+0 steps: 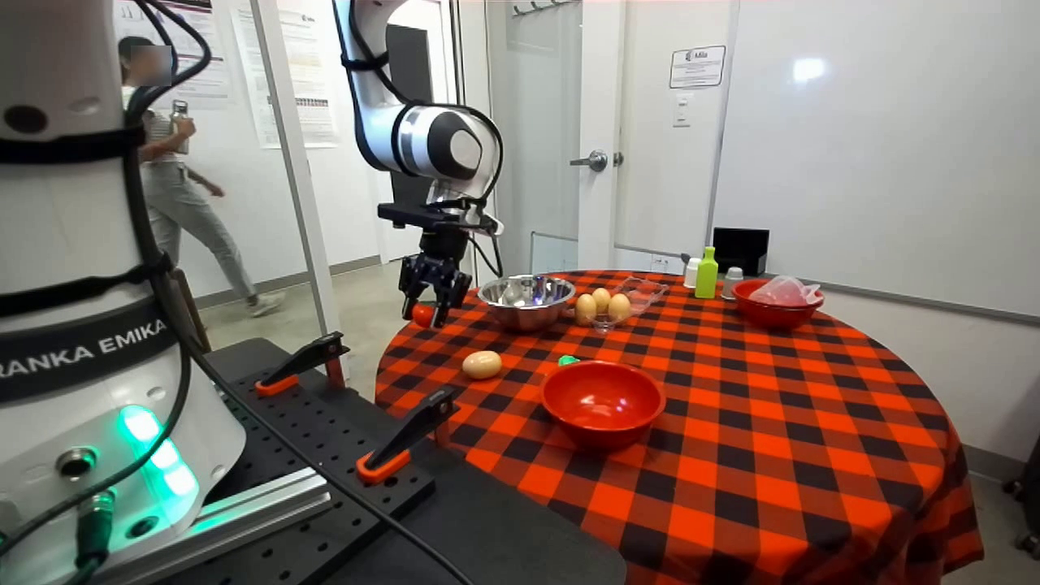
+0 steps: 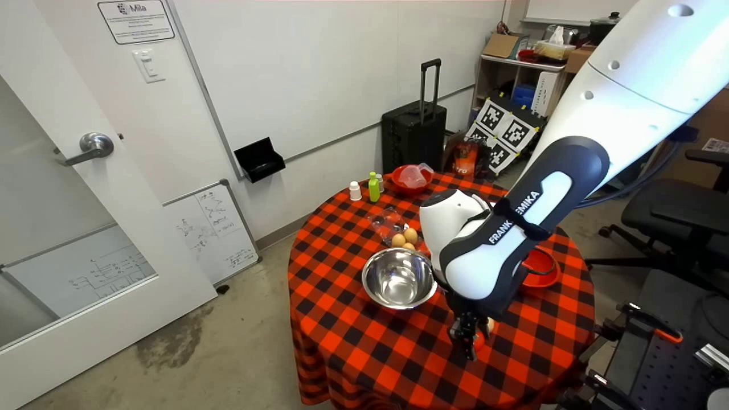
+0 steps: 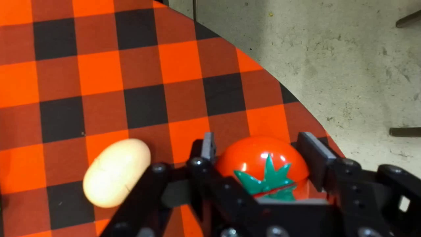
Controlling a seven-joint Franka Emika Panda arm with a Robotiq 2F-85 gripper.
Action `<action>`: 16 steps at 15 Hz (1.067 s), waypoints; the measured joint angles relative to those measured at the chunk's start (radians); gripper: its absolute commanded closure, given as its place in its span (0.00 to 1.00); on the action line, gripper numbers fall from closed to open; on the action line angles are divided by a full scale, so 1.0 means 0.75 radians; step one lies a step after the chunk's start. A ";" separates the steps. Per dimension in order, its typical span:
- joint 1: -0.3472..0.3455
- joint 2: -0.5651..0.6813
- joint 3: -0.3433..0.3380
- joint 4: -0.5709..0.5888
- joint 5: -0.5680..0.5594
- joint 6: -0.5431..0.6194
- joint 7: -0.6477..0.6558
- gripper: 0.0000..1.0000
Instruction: Remove the tomato from the bowl and put it on the table
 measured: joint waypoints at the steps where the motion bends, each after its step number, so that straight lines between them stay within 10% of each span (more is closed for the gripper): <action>1: 0.000 0.007 0.000 -0.014 0.000 0.018 0.000 0.62; 16: -0.001 0.253 -0.049 0.210 -0.005 0.041 0.005 0.61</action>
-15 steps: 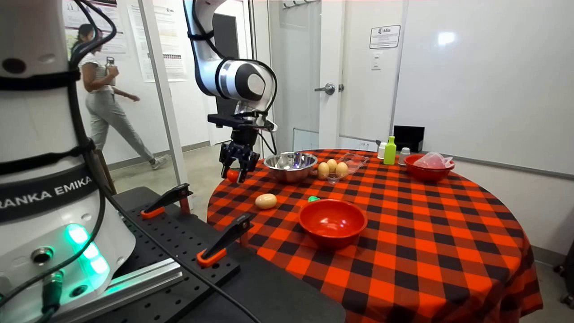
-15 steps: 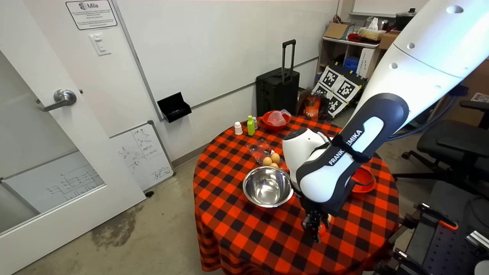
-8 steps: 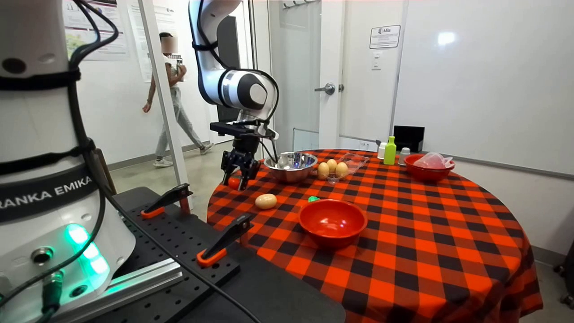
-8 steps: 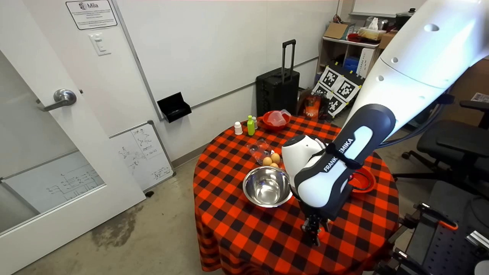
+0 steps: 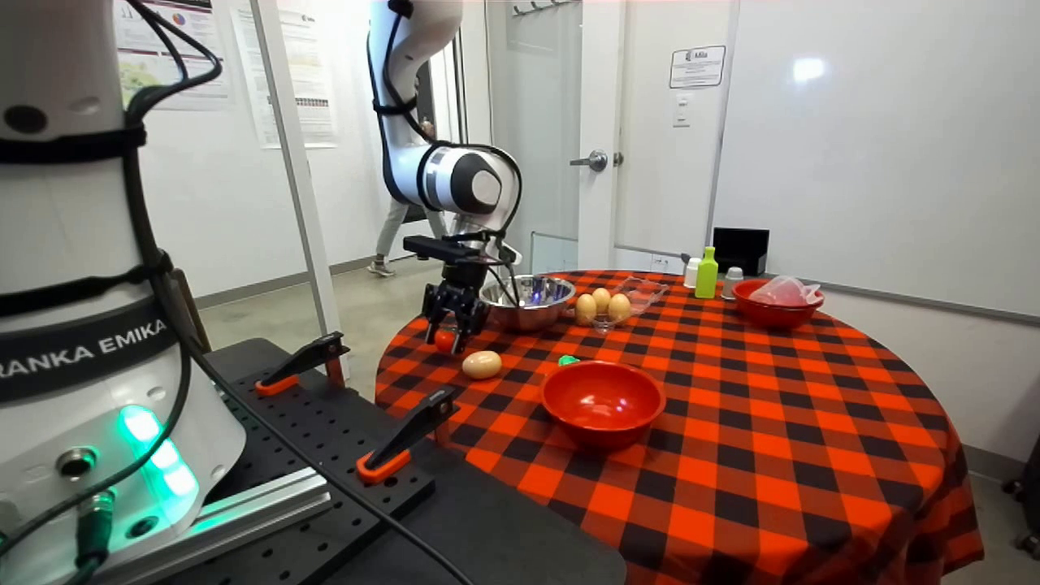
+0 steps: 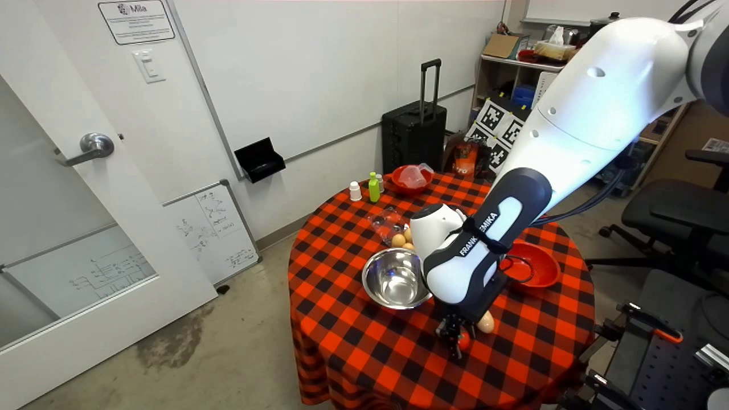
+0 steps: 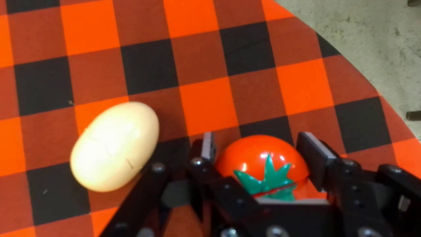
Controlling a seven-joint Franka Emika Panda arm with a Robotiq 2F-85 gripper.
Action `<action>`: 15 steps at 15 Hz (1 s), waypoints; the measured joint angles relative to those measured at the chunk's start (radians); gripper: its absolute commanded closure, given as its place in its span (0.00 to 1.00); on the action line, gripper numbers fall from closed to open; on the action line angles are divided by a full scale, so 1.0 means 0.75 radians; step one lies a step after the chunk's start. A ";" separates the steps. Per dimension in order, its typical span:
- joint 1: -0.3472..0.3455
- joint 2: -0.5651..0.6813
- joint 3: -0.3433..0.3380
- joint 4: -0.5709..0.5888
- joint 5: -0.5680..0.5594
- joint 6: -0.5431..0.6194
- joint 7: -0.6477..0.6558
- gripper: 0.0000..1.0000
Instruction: Remove the tomato from the bowl and put it on the table
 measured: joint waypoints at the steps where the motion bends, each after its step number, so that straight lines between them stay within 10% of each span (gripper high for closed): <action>1: 0.000 0.019 -0.002 0.019 0.000 0.000 0.001 0.60; 4: -0.002 0.065 -0.005 0.062 0.000 -0.001 0.003 0.11; 15: -0.001 0.068 -0.003 0.085 0.000 -0.002 0.022 0.00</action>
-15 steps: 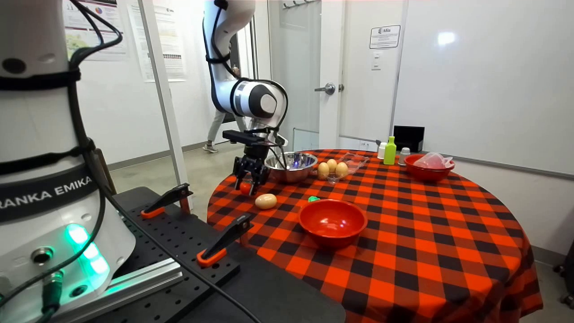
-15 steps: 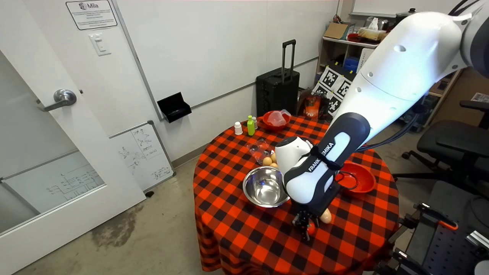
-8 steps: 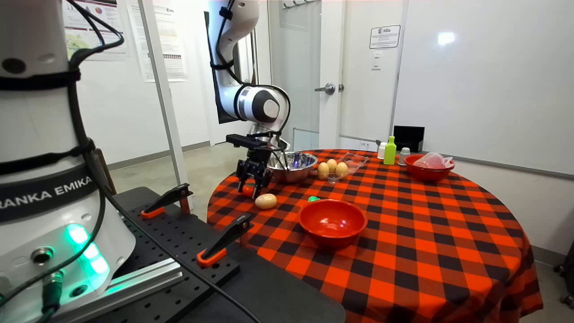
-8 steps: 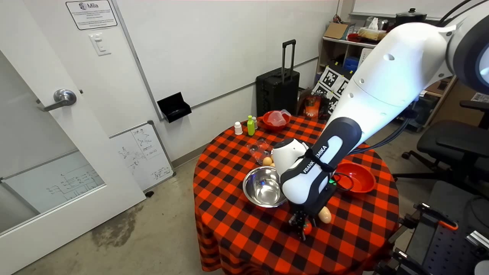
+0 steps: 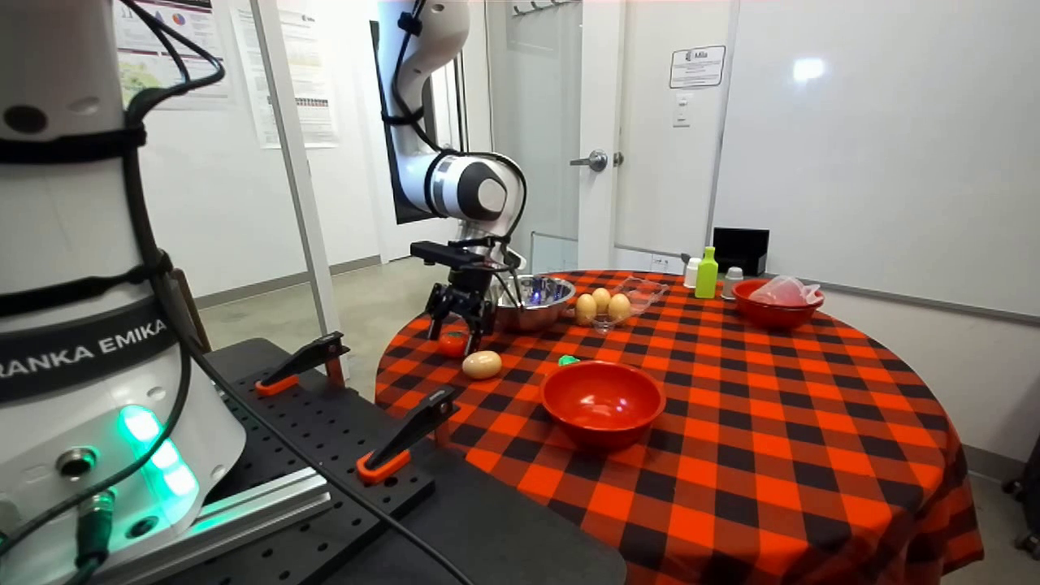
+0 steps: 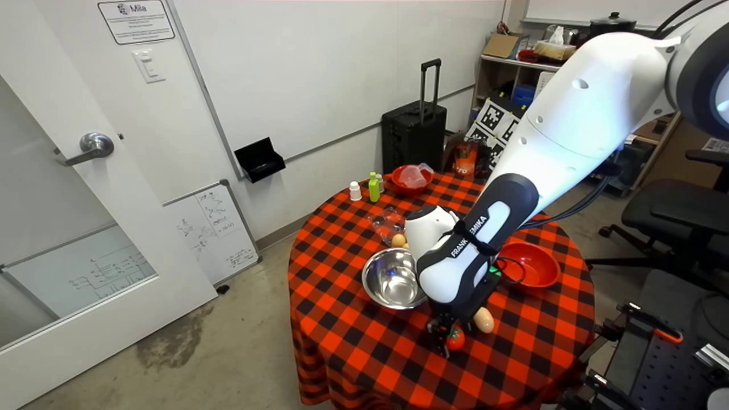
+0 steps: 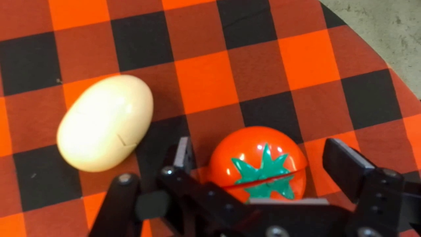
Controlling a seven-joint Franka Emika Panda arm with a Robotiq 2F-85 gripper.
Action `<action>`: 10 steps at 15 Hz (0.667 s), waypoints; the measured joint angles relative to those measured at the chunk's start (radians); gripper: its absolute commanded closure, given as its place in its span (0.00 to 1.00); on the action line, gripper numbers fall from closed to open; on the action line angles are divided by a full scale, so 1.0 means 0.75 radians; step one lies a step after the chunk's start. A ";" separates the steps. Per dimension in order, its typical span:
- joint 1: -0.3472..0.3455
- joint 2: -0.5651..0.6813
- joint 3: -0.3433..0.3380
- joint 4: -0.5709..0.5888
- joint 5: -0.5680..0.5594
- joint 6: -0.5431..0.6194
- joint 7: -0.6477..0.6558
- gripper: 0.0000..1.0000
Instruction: Remove the tomato from the bowl and put it on the table
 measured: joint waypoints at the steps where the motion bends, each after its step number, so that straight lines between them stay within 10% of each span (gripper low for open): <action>1: 0.001 -0.011 0.001 -0.003 0.000 0.000 0.000 0.00; 10: 0.012 -0.300 0.024 -0.143 0.000 -0.085 0.000 0.00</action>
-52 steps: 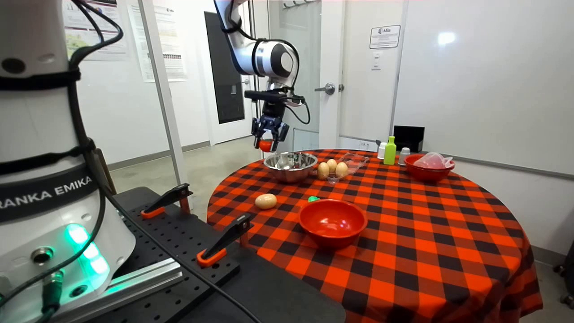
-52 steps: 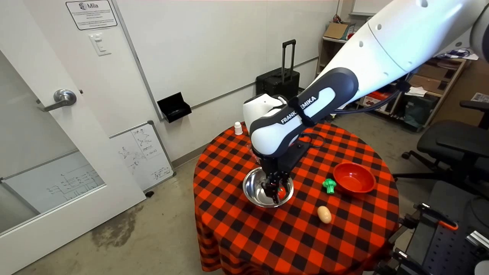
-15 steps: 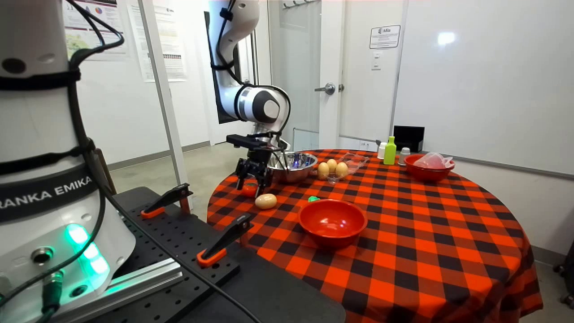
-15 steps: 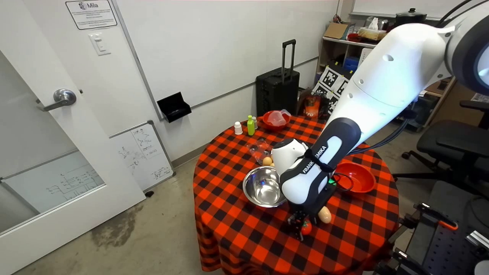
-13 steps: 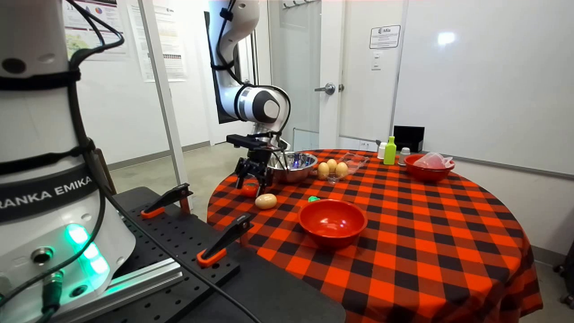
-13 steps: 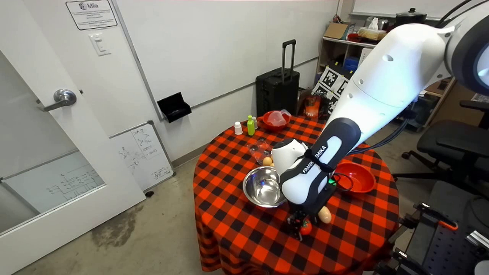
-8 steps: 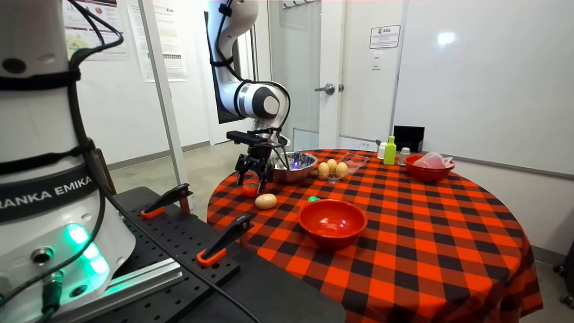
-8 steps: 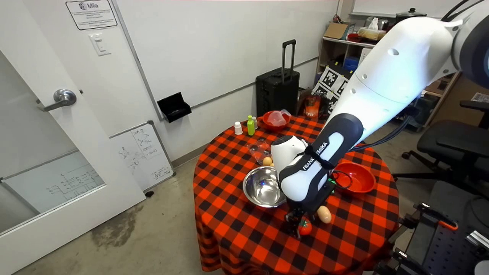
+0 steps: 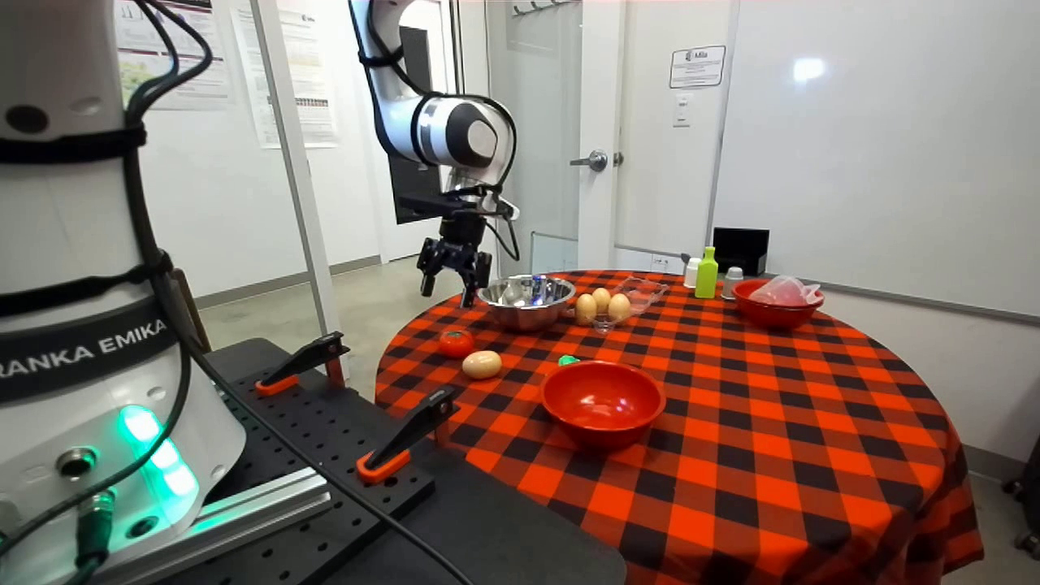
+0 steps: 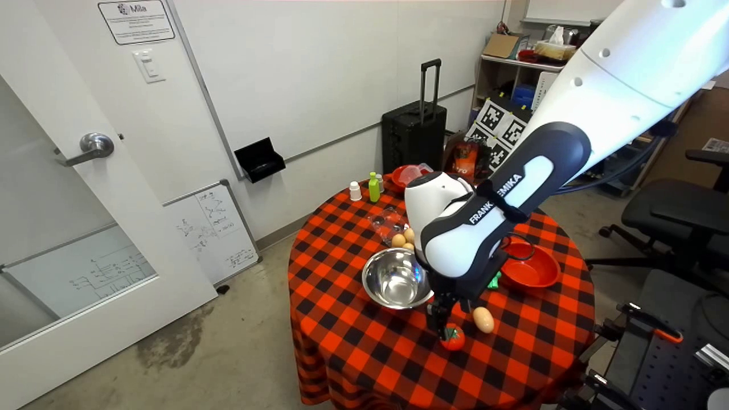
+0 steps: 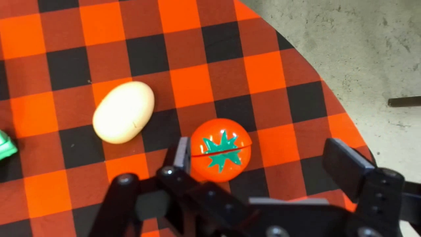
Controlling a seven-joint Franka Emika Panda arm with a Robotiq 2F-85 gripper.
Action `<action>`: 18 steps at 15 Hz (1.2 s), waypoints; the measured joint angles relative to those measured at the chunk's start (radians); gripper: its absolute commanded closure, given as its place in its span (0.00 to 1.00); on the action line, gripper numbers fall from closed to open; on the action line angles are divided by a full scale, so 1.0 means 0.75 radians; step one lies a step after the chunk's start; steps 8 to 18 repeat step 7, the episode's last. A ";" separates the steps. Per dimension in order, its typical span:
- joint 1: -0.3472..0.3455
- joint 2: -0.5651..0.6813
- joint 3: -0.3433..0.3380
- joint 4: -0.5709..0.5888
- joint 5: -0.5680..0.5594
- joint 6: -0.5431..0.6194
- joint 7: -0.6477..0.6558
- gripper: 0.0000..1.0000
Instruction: Remove the tomato from the bowl and put it on the table
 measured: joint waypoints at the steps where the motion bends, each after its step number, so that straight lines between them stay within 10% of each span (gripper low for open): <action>1: -0.001 -0.036 0.007 -0.017 0.000 -0.011 -0.002 0.00; 18: -0.004 -0.126 0.035 -0.052 0.002 -0.036 -0.012 0.00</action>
